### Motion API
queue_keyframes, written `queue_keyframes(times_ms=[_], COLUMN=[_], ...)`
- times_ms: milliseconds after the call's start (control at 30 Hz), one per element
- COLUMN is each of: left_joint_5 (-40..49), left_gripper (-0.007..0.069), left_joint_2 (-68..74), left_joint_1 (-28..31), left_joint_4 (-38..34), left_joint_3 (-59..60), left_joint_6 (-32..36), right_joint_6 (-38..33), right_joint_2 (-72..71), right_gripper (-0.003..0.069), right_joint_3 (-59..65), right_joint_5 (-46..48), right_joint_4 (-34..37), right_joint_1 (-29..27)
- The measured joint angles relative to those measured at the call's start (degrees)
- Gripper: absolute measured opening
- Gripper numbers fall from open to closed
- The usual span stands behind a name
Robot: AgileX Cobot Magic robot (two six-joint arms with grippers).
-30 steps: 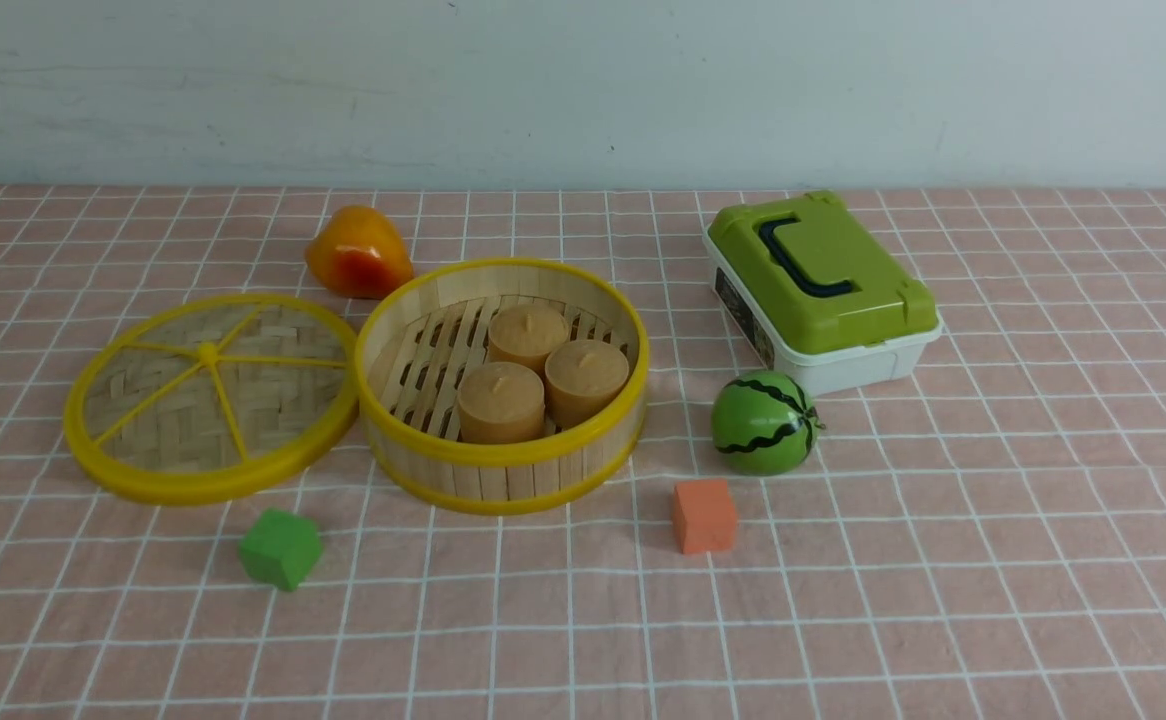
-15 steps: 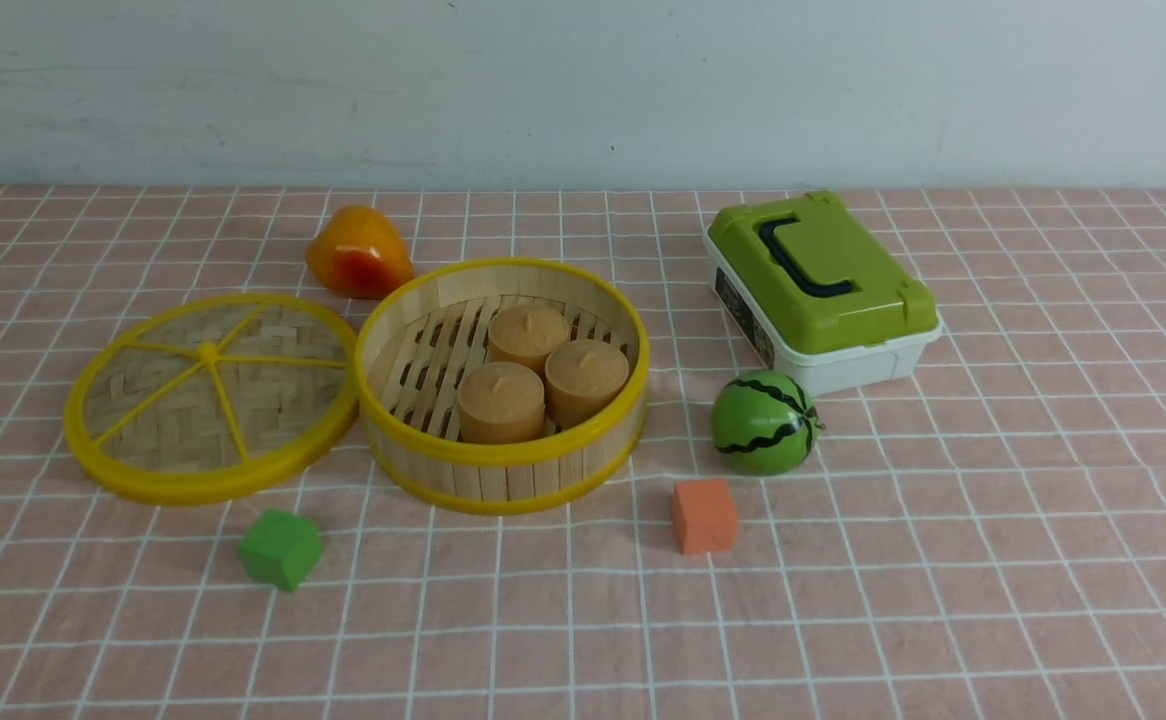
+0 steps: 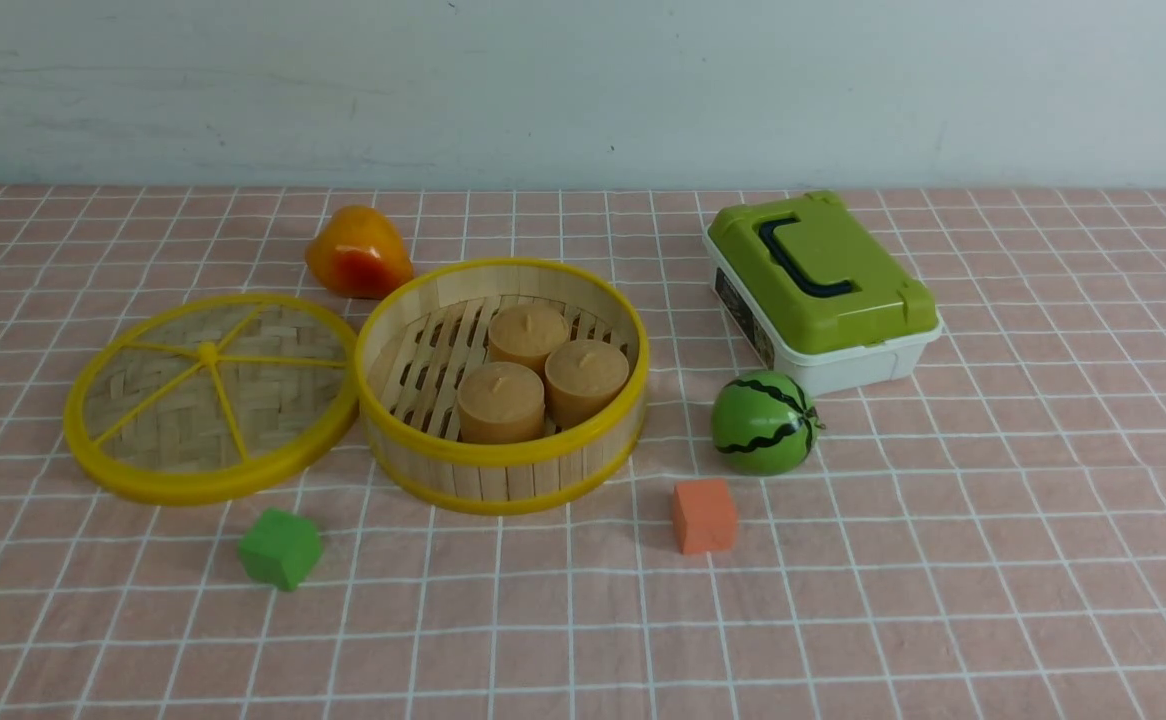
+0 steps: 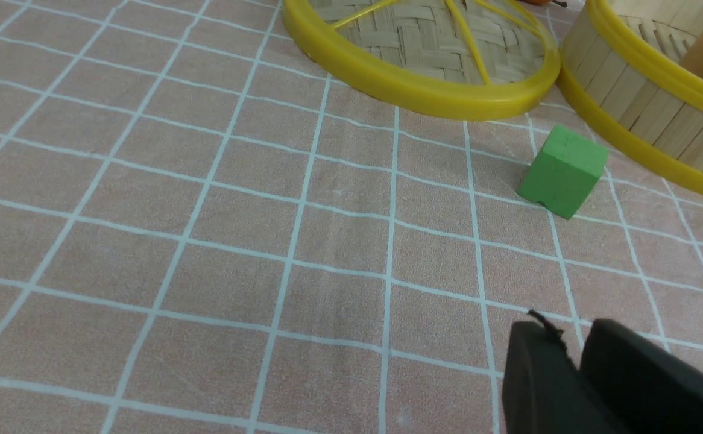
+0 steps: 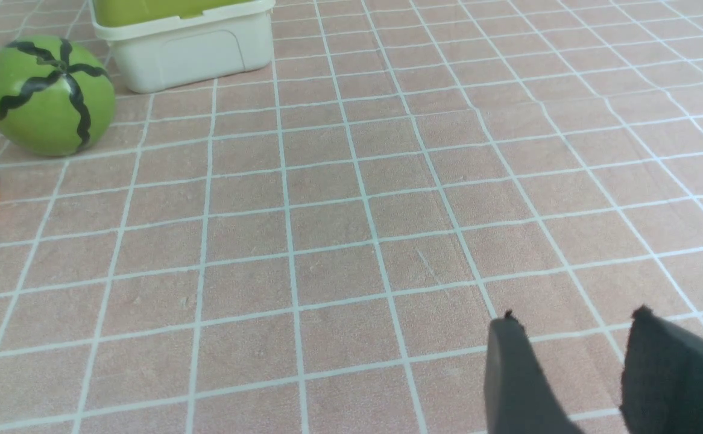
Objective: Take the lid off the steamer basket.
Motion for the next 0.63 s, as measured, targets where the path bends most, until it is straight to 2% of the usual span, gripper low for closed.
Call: queue_keyframes(times_ms=[633], left_joint_5=[0.0], left_gripper=[0.013], left_joint_2=[0.0], left_joint_1=[0.0], left_joint_4=[0.0], left_joint_3=[0.0], left_joint_6=[0.0], right_joint_6=[0.0], right_joint_2=[0.0], right_gripper=[0.0241], right_joint_3=[0.0], right_joint_5=[0.0], right_joint_4=[0.0], right_joint_1=[0.0])
